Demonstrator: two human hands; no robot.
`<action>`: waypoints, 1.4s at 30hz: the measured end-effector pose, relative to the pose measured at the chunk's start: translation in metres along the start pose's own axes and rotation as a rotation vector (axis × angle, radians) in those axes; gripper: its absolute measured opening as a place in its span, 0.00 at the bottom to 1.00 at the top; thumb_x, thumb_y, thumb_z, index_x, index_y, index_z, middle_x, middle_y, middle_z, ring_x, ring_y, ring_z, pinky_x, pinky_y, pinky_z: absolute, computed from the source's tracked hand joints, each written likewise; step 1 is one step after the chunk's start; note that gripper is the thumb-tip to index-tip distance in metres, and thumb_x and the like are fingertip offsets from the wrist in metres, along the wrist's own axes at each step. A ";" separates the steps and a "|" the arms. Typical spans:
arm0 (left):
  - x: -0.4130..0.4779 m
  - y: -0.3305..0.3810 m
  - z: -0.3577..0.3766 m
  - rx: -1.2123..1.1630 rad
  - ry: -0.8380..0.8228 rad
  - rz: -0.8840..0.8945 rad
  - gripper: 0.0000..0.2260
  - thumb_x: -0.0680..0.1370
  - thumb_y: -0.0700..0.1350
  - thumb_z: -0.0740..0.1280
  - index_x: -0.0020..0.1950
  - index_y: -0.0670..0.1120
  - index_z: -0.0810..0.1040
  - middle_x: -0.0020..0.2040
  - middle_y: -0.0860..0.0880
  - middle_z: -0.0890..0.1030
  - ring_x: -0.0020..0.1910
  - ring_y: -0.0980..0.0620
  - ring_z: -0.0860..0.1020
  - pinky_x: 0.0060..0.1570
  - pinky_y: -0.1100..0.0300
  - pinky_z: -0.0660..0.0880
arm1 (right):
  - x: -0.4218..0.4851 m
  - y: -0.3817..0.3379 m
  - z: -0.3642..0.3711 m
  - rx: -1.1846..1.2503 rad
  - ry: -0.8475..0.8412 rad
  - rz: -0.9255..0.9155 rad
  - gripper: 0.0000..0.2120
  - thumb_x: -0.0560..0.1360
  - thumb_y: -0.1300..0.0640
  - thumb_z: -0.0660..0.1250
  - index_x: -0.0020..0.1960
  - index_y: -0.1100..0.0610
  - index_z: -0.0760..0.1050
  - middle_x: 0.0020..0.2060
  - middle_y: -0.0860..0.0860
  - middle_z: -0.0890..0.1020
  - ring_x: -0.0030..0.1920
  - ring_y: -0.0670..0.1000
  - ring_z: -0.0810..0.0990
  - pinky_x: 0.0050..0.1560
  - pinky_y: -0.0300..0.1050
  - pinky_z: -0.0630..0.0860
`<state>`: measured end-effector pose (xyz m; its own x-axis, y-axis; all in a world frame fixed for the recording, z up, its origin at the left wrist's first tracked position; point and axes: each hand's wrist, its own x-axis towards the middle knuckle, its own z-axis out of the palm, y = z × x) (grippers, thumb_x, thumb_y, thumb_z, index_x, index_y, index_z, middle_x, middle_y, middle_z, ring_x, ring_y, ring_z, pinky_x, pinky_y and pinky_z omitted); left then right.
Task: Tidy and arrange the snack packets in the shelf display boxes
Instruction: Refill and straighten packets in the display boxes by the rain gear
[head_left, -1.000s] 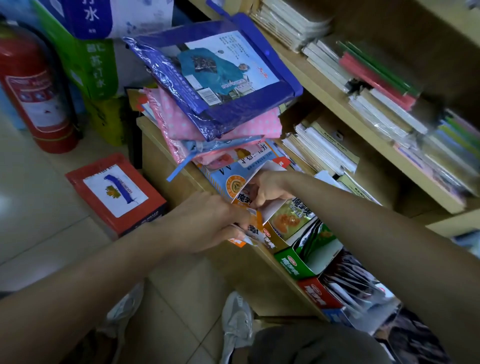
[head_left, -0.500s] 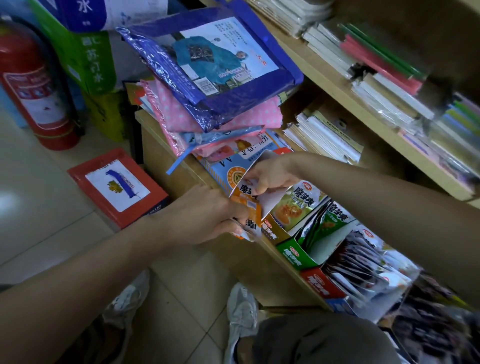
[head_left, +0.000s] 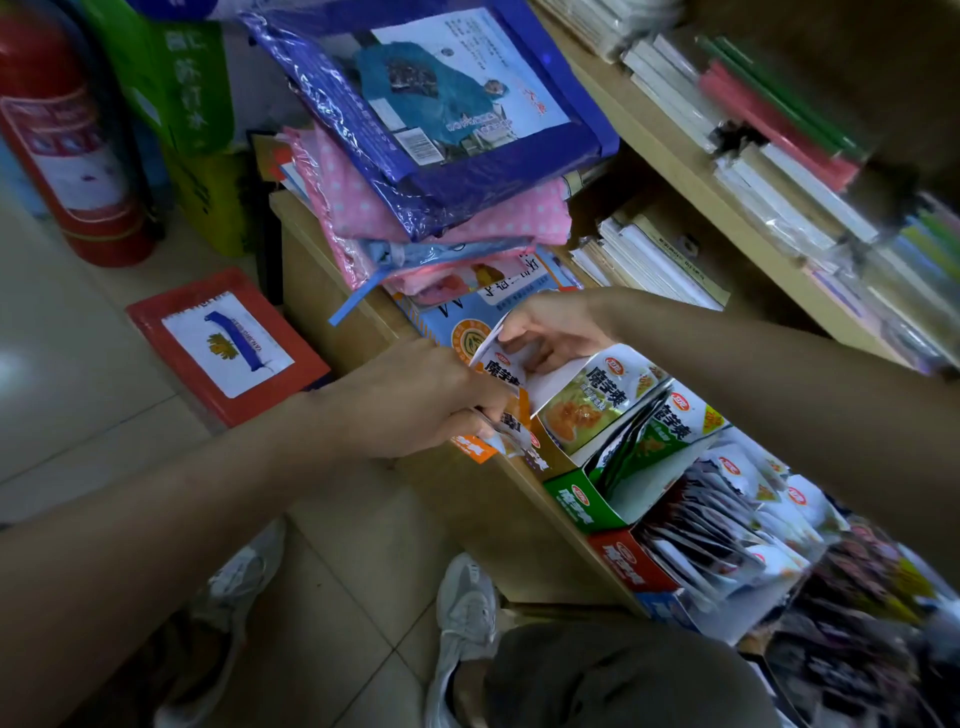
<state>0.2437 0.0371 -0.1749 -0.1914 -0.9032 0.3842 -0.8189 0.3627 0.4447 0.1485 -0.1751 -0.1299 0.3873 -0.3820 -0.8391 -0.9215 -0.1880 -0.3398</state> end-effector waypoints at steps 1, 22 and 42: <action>0.000 0.000 0.000 0.003 -0.008 -0.002 0.05 0.77 0.54 0.66 0.45 0.54 0.79 0.35 0.54 0.79 0.32 0.52 0.77 0.32 0.57 0.69 | 0.001 -0.001 0.000 -0.010 -0.001 0.007 0.24 0.78 0.54 0.61 0.72 0.60 0.69 0.68 0.57 0.75 0.64 0.60 0.78 0.67 0.58 0.74; 0.006 -0.004 0.001 -0.062 -0.059 -0.028 0.08 0.78 0.55 0.63 0.47 0.54 0.80 0.37 0.55 0.81 0.34 0.55 0.77 0.35 0.52 0.74 | 0.020 -0.006 0.004 -0.203 0.072 0.119 0.11 0.80 0.54 0.67 0.56 0.61 0.73 0.45 0.56 0.74 0.35 0.54 0.79 0.29 0.43 0.74; 0.012 -0.009 -0.004 0.065 0.162 0.059 0.09 0.80 0.53 0.61 0.47 0.52 0.79 0.31 0.53 0.77 0.27 0.52 0.74 0.28 0.59 0.65 | -0.059 0.014 0.007 -0.712 0.704 -0.712 0.11 0.69 0.58 0.67 0.50 0.53 0.84 0.36 0.50 0.83 0.33 0.51 0.78 0.33 0.49 0.76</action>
<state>0.2510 0.0241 -0.1713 -0.1548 -0.8297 0.5363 -0.8431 0.3940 0.3661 0.1125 -0.1486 -0.0877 0.9317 -0.3557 -0.0736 -0.3627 -0.9220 -0.1352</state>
